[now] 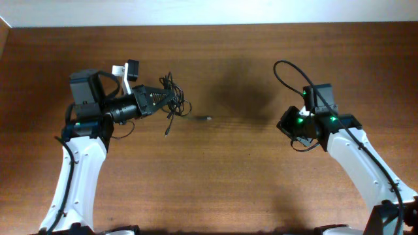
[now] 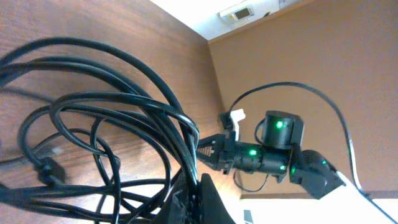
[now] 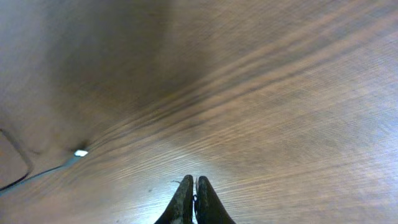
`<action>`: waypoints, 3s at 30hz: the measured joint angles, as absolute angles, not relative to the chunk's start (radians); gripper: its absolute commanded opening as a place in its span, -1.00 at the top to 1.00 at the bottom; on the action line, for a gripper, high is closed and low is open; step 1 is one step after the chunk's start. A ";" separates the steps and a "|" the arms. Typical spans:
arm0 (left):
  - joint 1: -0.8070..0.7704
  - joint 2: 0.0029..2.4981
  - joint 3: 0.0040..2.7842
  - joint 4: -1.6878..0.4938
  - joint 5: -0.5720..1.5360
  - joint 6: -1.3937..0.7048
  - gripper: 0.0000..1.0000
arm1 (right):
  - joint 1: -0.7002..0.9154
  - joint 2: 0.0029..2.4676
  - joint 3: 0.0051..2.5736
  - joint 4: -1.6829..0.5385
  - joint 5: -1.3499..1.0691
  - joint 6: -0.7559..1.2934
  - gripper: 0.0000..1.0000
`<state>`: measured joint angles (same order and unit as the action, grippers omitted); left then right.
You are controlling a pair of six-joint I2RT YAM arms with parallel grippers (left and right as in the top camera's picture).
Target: Untangle cables
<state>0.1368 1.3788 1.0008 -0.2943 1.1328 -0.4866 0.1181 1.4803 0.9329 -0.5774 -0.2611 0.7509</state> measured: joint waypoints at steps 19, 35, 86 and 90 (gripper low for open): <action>-0.007 1.378 1.001 -0.292 1.445 0.013 1.00 | 0.327 1.480 0.931 0.106 -0.947 0.524 -0.74; -0.038 1.378 0.997 -0.293 1.166 0.043 1.00 | 0.511 1.433 0.969 -0.271 -0.413 0.623 0.92; -0.059 1.361 1.011 -0.580 0.442 -0.340 1.00 | 0.278 0.858 0.934 -0.701 0.305 0.650 0.92; -0.062 1.352 1.013 -0.618 0.091 -0.601 1.00 | 0.196 0.849 0.927 -0.754 0.335 0.655 0.92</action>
